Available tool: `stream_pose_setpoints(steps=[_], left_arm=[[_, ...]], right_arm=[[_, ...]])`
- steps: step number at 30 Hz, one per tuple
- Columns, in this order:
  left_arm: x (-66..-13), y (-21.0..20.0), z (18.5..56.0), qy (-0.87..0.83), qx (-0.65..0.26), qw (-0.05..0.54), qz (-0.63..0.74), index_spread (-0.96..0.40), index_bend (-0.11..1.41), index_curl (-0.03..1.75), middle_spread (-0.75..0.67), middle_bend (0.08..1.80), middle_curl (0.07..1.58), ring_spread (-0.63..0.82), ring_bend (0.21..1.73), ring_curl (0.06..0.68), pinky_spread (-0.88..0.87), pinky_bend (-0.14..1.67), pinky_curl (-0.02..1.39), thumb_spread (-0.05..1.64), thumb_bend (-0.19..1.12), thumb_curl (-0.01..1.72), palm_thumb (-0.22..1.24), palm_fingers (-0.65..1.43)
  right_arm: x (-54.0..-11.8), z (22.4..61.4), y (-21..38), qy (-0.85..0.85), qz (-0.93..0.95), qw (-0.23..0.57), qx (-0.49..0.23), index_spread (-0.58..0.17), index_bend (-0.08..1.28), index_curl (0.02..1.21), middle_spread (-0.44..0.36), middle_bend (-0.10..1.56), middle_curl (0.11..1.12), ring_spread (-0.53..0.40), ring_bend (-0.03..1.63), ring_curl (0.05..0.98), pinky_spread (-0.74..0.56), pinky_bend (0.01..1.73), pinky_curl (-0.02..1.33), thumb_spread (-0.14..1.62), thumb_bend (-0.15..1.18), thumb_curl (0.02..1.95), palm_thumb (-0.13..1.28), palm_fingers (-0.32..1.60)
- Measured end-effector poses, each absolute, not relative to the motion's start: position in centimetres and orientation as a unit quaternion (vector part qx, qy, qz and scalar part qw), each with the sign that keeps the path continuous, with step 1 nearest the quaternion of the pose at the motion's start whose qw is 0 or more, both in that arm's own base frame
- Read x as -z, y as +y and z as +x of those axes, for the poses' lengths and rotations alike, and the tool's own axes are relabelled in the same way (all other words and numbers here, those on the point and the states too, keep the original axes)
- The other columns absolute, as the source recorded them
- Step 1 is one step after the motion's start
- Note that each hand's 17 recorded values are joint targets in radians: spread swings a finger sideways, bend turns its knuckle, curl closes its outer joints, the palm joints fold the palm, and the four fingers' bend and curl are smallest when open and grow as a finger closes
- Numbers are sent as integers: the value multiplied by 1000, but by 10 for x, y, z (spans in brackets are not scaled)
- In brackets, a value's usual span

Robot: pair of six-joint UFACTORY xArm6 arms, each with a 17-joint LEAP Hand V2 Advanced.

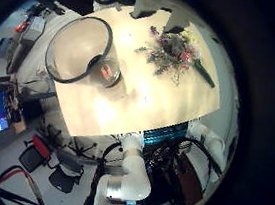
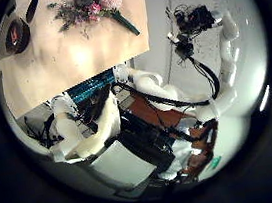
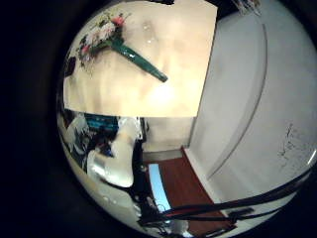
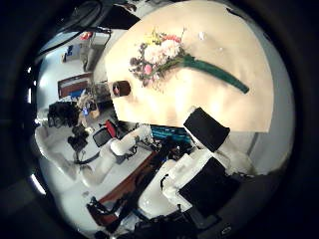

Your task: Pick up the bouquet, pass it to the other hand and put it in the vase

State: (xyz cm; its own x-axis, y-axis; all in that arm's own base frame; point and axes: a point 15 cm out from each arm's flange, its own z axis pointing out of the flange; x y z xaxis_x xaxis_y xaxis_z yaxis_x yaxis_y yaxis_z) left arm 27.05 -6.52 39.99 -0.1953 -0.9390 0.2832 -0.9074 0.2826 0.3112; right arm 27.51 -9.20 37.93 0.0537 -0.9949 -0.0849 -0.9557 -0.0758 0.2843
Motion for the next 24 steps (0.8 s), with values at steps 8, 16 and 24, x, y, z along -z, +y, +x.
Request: stream_pose_setpoints(steps=[8, 16, 24], left_arm=[[-406, -65, 277, -775, 20, 194, 602, -2, 179, 384, 331, 179, 318, 519, 471, 204, 518, 192, 272, 1105, -24, 336, 429, 144], [-460, -86, 273, -809, -34, 128, 572, 32, 174, 367, 389, 178, 303, 542, 494, 210, 533, 198, 287, 1090, -34, 325, 356, 79], [-487, -97, 259, -844, -31, 111, 523, 58, 177, 358, 430, 179, 291, 565, 496, 210, 553, 204, 299, 1078, -25, 324, 326, 44]], right_arm=[[-382, 277, -105, -686, 714, 76, 118, -361, 167, 309, -3, 229, 372, 82, 515, 205, 381, 389, 238, 1248, -15, 374, 667, 318], [-381, 274, -99, -689, 710, 70, 130, -374, 168, 309, -16, 221, 372, 76, 513, 207, 388, 397, 241, 1251, -18, 370, 649, 326], [-380, 280, -117, -726, 669, 66, 148, -360, 155, 292, -5, 240, 377, 71, 547, 215, 384, 430, 245, 1230, -18, 372, 627, 342]])
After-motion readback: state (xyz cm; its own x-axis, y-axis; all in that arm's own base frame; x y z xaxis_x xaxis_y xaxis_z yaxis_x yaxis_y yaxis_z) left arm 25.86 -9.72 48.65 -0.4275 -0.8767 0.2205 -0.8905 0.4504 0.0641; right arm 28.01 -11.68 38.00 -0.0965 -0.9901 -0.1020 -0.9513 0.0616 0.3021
